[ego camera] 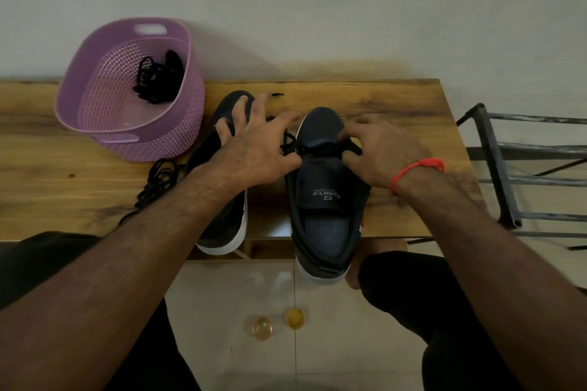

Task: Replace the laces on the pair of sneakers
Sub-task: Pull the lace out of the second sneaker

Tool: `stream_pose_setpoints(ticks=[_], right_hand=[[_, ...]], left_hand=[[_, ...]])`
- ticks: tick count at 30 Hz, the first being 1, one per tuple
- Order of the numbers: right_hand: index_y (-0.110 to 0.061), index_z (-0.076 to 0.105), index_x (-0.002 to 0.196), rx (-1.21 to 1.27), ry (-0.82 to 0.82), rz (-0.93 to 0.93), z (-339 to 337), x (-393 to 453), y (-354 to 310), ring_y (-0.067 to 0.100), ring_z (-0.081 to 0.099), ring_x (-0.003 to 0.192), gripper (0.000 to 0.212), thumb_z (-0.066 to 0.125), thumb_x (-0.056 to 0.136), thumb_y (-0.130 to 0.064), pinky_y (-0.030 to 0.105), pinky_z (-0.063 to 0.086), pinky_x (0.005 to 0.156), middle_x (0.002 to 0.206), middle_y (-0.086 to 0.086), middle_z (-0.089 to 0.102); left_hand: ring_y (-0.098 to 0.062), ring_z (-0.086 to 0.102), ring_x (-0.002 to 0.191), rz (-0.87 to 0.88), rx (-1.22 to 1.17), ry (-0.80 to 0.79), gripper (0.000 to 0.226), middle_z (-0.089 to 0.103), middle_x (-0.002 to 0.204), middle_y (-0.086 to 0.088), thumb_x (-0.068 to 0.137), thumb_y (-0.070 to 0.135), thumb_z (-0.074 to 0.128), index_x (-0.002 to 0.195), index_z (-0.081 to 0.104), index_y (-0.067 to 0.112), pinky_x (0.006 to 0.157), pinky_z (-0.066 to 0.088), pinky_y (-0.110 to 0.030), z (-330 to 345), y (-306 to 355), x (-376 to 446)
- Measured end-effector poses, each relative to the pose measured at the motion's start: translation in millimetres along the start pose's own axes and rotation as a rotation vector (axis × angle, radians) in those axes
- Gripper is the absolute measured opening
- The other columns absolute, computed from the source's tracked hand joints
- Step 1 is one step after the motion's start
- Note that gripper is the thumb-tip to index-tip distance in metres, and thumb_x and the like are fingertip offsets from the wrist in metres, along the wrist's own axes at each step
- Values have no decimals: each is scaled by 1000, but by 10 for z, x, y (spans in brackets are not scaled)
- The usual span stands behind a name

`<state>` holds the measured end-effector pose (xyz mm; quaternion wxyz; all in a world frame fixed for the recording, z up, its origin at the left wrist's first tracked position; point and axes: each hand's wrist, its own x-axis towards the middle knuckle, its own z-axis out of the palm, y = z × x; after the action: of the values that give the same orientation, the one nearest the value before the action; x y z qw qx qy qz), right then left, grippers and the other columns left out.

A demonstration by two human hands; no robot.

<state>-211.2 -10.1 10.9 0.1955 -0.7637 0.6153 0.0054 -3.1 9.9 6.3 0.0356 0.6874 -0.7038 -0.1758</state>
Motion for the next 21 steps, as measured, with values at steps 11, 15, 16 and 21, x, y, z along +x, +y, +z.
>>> stream_pose_setpoints(ticks=[11, 15, 16, 21], right_hand=[[-27, 70, 103, 176, 261, -155, 48, -58, -112, 25, 41, 129, 12, 63, 95, -32, 41, 39, 107, 135, -2, 49], [-30, 69, 98, 587, 301, -180, 69, -106, -230, 22, 41, 126, 7, 66, 93, -26, 26, 31, 100, 127, 0, 50], [-32, 69, 97, 627, 297, -193, 64, -114, -247, 21, 41, 126, 7, 67, 93, -26, 22, 30, 98, 126, -1, 51], [-40, 65, 93, 561, 212, -169, 52, -86, -210, 25, 41, 131, 12, 69, 91, -29, 39, 37, 109, 126, -1, 51]], left_hand=[[-33, -7, 151, 26, -27, 11, 72, 0, 167, 4, 82, 48, 71, 145, 36, 54, 116, 6, -62, 53, 42, 21], [-31, -7, 150, 78, -15, 10, 72, 2, 167, 2, 82, 50, 72, 145, 37, 52, 115, 7, -62, 84, 68, 0], [-31, -5, 150, 90, -20, 17, 70, 3, 167, 2, 82, 52, 72, 144, 39, 49, 114, 8, -62, 91, 83, -8], [-24, 15, 144, 202, -139, 212, 40, 29, 160, 9, 88, 52, 69, 127, 62, 45, 103, 16, -47, 117, 163, -42]])
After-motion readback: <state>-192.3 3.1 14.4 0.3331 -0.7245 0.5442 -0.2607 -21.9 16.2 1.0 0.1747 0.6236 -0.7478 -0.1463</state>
